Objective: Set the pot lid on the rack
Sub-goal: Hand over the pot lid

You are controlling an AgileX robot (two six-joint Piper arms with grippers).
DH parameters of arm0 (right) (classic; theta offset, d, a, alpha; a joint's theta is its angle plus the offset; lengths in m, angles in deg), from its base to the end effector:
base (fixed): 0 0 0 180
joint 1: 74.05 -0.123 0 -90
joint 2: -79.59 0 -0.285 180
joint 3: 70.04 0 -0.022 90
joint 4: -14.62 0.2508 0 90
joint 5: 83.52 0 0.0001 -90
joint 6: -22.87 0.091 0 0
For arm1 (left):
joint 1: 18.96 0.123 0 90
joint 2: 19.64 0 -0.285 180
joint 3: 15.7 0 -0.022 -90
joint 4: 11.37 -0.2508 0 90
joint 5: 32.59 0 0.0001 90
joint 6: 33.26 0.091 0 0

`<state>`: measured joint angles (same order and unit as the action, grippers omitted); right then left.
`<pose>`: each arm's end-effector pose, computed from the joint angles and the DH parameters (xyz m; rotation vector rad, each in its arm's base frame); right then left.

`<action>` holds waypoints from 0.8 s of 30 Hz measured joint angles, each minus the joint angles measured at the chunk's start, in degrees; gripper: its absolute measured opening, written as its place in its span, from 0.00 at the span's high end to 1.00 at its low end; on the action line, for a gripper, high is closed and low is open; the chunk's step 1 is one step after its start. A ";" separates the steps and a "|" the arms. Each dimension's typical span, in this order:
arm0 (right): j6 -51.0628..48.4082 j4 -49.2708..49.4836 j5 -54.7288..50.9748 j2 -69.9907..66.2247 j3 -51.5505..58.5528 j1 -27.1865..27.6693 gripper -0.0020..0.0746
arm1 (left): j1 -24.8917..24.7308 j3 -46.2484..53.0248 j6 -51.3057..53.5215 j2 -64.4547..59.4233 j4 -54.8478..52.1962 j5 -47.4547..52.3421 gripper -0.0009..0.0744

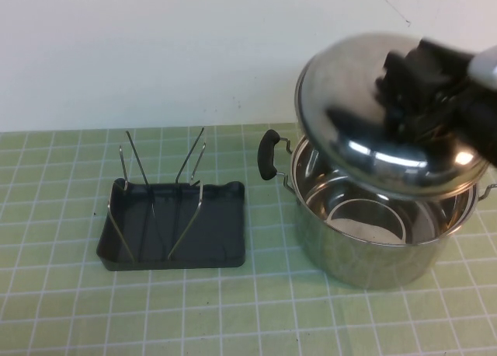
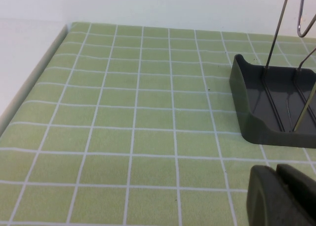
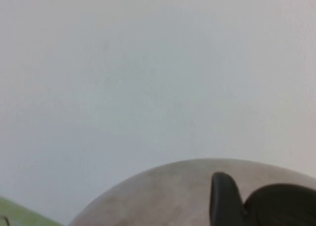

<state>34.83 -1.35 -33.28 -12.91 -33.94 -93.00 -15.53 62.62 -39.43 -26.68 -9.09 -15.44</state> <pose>0.2866 0.1187 0.2846 -0.3878 1.3511 0.4457 0.0541 0.0022 0.1804 -0.1752 1.7809 -0.0721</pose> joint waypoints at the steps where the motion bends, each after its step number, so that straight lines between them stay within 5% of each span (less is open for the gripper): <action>1: 0.12 -0.57 -0.22 2.21 0.00 0.00 0.53 | 0.00 0.00 0.00 0.00 0.00 0.00 0.99; 13: 4.96 -14.18 -13.55 19.46 0.00 0.00 0.53 | 0.00 0.00 -1.19 0.00 1.37 -0.64 0.99; 19: 11.80 -22.31 -15.53 20.00 0.00 0.00 0.53 | 0.00 0.12 -19.61 0.00 35.16 -4.55 0.99; 24: 15.10 -26.96 -15.53 20.00 0.00 0.00 0.53 | 0.00 0.12 -20.98 0.00 40.94 -6.91 0.99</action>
<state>49.93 -28.31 -48.80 7.09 -33.94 -93.00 -15.53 62.74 -60.41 -26.68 31.85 -22.35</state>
